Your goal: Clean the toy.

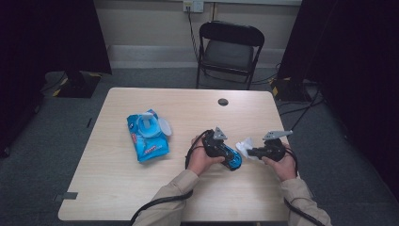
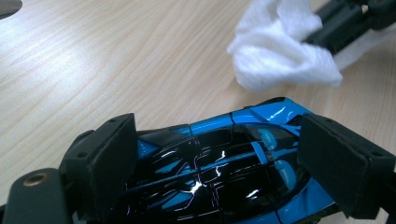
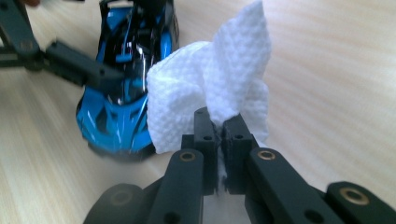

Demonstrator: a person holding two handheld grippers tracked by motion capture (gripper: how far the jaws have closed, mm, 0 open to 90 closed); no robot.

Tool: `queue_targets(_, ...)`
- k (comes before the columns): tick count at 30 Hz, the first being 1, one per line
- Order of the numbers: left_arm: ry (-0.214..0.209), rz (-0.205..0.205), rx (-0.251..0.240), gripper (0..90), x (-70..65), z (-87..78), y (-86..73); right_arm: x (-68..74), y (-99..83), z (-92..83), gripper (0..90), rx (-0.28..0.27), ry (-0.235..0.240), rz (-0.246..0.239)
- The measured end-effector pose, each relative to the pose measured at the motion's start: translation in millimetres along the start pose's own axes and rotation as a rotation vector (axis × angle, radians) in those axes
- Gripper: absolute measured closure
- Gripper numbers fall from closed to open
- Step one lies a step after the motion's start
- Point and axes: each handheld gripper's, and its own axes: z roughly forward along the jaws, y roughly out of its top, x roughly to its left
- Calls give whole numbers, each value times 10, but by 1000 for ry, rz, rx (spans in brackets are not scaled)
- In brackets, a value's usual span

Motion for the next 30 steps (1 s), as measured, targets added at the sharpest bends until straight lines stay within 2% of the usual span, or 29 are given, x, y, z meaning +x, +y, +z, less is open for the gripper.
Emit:
queue_targets(5, -2, 2, 0, 122, 2, 0, -1, -19, 192, 88, 869, -9, 0, -10)
queue_targets(11, -2, 4, -8, 122, 2, 0, -11, 46, 375, 338, 868, 16, 17, -42)
queue_targets(25, -6, 8, -14, 122, 5, 1, -16, 118, 518, 835, 868, 86, 24, -50)
queue_targets(30, -6, 7, -16, 122, 7, 1, -18, 137, 558, 913, 867, 78, 10, -43)
